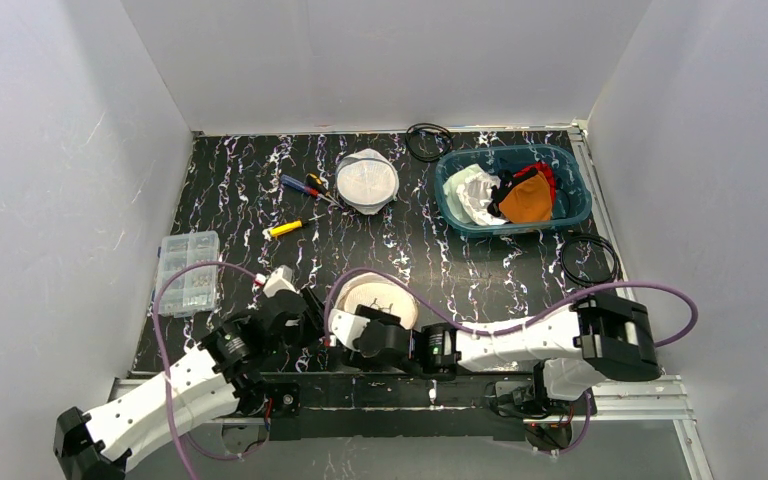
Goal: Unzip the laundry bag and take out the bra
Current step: Close the laundry bag at the center of the board.
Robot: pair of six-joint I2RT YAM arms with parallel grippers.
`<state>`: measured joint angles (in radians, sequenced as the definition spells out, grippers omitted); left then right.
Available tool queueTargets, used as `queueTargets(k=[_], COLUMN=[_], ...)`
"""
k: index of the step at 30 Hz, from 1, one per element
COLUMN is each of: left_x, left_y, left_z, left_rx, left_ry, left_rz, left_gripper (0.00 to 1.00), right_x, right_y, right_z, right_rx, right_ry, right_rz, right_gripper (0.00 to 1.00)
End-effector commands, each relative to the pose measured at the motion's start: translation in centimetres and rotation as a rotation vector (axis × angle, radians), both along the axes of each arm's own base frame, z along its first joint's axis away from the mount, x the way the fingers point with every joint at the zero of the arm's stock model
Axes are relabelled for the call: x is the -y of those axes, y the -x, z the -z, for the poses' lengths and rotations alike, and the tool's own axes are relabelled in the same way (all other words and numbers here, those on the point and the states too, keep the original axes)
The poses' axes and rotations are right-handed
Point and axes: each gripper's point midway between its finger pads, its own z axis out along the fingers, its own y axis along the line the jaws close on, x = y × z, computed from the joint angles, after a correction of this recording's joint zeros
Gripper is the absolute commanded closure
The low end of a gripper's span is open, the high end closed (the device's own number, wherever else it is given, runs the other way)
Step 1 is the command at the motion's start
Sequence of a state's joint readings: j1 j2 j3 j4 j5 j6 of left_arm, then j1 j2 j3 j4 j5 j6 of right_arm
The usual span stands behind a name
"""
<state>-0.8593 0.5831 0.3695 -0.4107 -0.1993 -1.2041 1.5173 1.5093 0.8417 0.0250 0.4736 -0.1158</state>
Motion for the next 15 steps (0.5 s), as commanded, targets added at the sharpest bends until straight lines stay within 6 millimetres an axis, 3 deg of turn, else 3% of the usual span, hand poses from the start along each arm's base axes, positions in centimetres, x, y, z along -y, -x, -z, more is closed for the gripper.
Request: queueTargets(k=[1, 3, 8, 11, 15], left_x=[-2.3, -2.9, -3.4, -2.2, -0.6], left_y=[0.6, 0.6, -0.5, -1.4, -2.6], left_z=[-1.1, -1.8, -4.0, -5.0, -5.0], left_rx=[0.015, 0.041, 0.111, 0.124, 0.078], left_ry=[-0.082, -0.117, -0.246, -0.304, -0.421], left_rz=[-0.005, 0.009, 0.079, 0.151, 0.262], left_gripper=[0.48, 0.38, 0.22, 0.20, 0.27], right_x=[-0.4, 0.6, 3.4, 5.1, 7.1], right_y=[-0.2, -0.4, -0.8, -0.9, -1.3], right_z=[-5.5, -6.7, -9.1, -9.1, -8.5], right_rx=[-0.030, -0.048, -0.125, -0.206, -0.278], right_ry=[-0.155, -0.188, -0.338, -0.421, -0.468], right_rz=[0.083, 0.130, 0.274, 0.381, 0.521], right_gripper=[0.25, 0.17, 0.14, 0.14, 0.14])
